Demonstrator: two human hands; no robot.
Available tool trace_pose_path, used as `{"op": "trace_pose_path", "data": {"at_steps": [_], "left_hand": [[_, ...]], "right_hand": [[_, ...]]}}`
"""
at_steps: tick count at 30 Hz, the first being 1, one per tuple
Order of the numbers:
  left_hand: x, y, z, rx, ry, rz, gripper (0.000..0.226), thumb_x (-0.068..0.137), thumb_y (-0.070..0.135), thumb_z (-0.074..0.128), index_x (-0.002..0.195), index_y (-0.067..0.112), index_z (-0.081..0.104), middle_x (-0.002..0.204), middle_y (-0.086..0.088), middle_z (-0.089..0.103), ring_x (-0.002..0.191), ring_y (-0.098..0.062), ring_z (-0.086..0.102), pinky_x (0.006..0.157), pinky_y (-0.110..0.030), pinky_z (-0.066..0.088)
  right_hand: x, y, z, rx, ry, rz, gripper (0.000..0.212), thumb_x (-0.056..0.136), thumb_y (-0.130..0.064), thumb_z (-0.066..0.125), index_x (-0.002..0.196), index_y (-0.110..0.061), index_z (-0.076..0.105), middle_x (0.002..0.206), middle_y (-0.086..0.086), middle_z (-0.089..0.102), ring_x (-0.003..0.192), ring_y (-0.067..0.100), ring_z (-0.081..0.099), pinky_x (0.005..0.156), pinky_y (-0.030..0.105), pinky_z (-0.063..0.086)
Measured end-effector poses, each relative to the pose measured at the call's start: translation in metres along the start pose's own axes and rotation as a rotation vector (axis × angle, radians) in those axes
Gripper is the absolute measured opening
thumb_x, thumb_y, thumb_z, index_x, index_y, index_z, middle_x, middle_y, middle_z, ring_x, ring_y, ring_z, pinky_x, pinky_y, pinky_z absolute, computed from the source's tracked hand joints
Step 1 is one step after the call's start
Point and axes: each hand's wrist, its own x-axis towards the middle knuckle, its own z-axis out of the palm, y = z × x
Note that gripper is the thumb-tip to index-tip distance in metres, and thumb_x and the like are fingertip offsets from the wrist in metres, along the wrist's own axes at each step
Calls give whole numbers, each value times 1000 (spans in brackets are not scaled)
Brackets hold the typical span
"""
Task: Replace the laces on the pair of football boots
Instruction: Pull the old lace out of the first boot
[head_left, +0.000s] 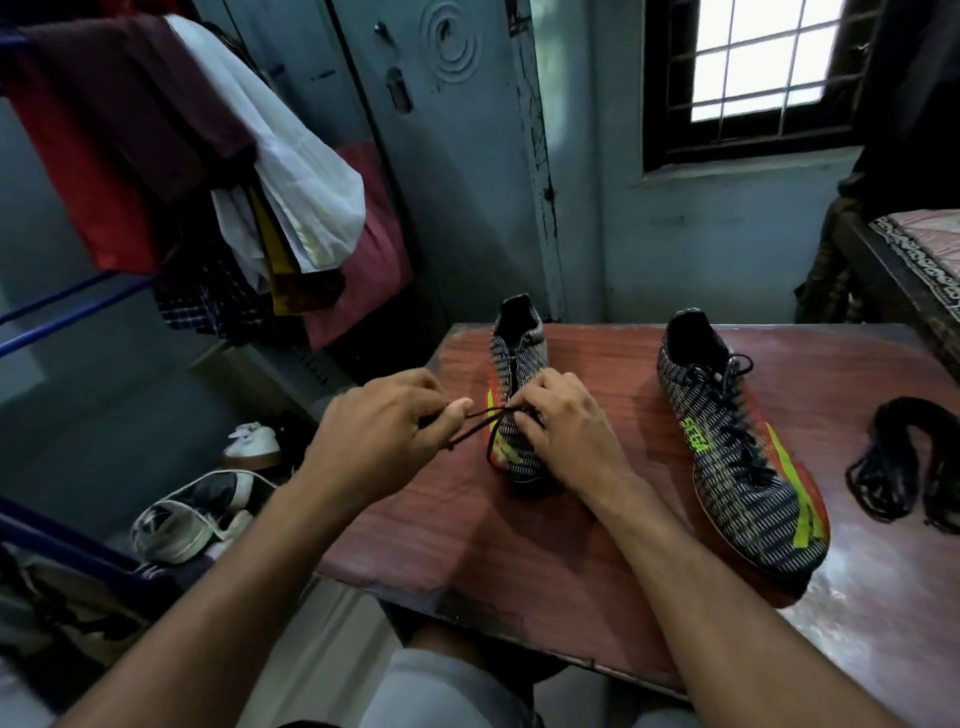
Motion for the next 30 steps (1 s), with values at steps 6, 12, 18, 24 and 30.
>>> {"op": "trace_pose_path", "data": {"at_steps": [6,12,18,24,30], "left_hand": [[0,13,-6,-38,381,418,39,96,55,67,77,21,69,104,8,70,76,-7,63,49,-30,47],[10,3,-14,-195,676,582,18,102,19,63,107,4,72,100,-12,75,75,-26,69,60,-41,55],[25,-6,16,-367,624,365,27,101,4,51,122,11,66,108,-6,70,90,-24,67,73,-43,56],[41,-18,110,-590,-127,248,72,73,8,49,145,12,55,151,-2,52,138,-11,47,117,-41,36],[35,-14,144,-682,-41,173,59,91,41,63,146,19,56,154,5,47,143,-9,41,119,-37,33]], "right_hand": [[1,2,-2,-18,14,24,3,94,-16,67,95,-16,65,95,-1,66,90,23,60,79,36,45],[2,6,1,-67,48,-13,8,87,-17,74,90,-22,68,92,-6,64,88,20,53,78,38,42],[2,10,2,-43,73,6,11,85,-16,77,90,-22,70,89,-8,68,87,20,55,80,41,46],[-1,10,1,-34,121,-56,6,85,-20,71,91,-23,70,90,-9,65,90,19,52,80,40,43],[4,3,-9,38,170,-110,18,93,-27,56,92,-15,70,94,-6,59,91,15,49,83,29,42]]}}
